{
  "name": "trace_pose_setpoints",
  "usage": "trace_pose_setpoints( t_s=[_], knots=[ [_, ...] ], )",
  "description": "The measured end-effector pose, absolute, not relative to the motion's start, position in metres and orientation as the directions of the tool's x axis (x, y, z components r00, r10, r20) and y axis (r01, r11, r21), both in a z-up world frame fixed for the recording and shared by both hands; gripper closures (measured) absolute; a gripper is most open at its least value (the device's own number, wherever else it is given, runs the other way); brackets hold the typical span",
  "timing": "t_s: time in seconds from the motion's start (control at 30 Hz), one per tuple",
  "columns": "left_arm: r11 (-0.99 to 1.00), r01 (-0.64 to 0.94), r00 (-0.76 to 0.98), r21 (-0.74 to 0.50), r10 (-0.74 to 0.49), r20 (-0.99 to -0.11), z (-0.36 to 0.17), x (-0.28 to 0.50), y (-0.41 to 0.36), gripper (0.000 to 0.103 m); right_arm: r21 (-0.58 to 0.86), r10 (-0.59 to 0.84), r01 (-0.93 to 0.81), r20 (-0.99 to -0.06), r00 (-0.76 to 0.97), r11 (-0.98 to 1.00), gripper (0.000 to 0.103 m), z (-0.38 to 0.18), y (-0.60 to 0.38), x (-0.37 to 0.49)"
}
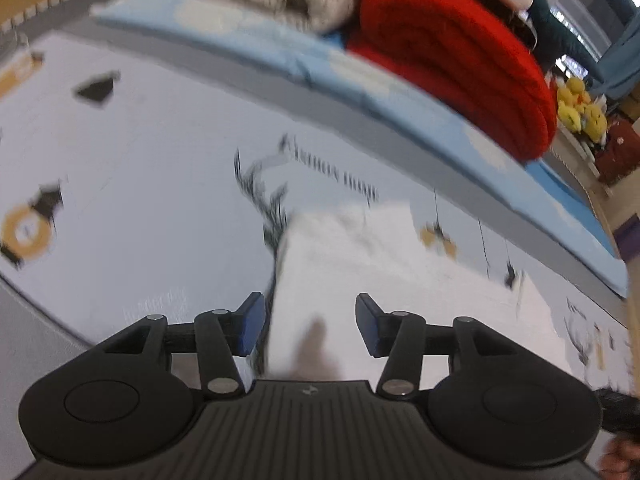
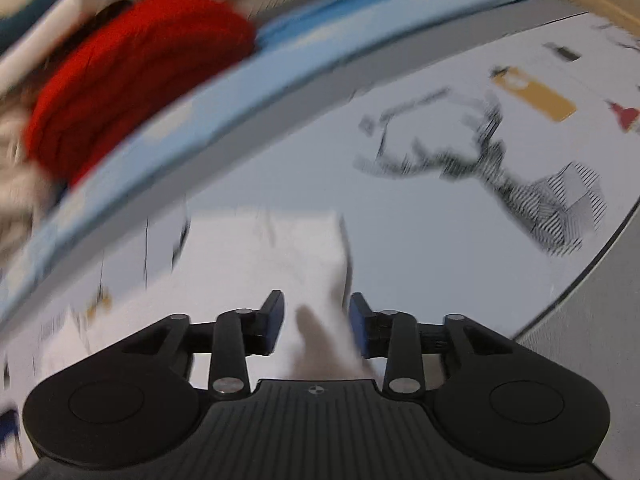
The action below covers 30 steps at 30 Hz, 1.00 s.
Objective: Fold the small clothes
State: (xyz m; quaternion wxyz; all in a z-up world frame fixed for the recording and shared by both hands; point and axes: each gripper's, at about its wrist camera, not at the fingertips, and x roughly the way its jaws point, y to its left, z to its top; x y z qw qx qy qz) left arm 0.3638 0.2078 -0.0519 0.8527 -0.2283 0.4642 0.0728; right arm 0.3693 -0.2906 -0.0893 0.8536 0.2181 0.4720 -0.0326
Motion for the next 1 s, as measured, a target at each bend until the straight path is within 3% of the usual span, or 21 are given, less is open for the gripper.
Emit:
trace_pose_setpoints(
  t_s=[0.07,0.1,0.23,0.37,0.5,0.63,0.73,0.83,0.9,1.0],
  knots=[
    [0.899,-0.333,0.487,-0.283,-0.093,-0.869,-0.062,0.361,0.205,0.049,0.248,0.113,0.245,-0.881,0.46,0.937,0.061,-0.102,-0.283,0.364],
    [0.911,-0.329,0.447,-0.25,-0.083,-0.891,-0.068,0.359,0.203,0.049,0.197,0.071,0.263,-0.903,0.423,0.945,0.05,-0.11,-0.284,0.36],
    [0.913,-0.331,0.451,-0.238,-0.069,-0.89,-0.073,0.345,0.207,0.05,0.235,0.084,0.3,-0.894,0.441,0.924,0.051,-0.103,-0.295,0.349],
    [0.918,-0.304,0.464,-0.254,-0.09,-0.881,-0.071,0.34,0.207,0.05,0.208,0.079,0.206,-0.861,0.502,0.956,0.052,-0.089,-0.286,0.339],
    [0.951,-0.274,0.423,-0.141,-0.012,-0.906,-0.078,0.342,0.202,0.05,0.203,0.073,0.288,-0.911,0.406,0.936,0.044,-0.111,-0.3,0.338],
    [0.933,-0.255,0.528,-0.254,-0.086,-0.845,-0.059,0.344,0.211,0.05,0.205,0.047,0.257,-0.858,0.512,0.944,0.045,-0.079,-0.293,0.339],
    [0.946,-0.221,0.519,-0.239,-0.093,-0.849,-0.063,0.35,0.209,0.05,0.25,0.097,0.202,-0.822,0.56,0.947,0.045,-0.069,-0.286,0.345],
    [0.965,-0.221,0.411,-0.14,-0.038,-0.911,-0.083,0.356,0.207,0.047,0.208,0.081,0.234,-0.886,0.457,0.95,0.045,-0.094,-0.282,0.357],
    [0.959,-0.225,0.422,-0.171,-0.062,-0.904,-0.08,0.358,0.212,0.048,0.146,0.031,0.275,-0.924,0.382,0.95,0.043,-0.112,-0.284,0.36],
    [0.955,-0.195,0.506,-0.225,-0.099,-0.857,-0.064,0.358,0.214,0.049,0.185,0.052,0.29,-0.909,0.412,0.939,0.044,-0.105,-0.288,0.361]
  ],
)
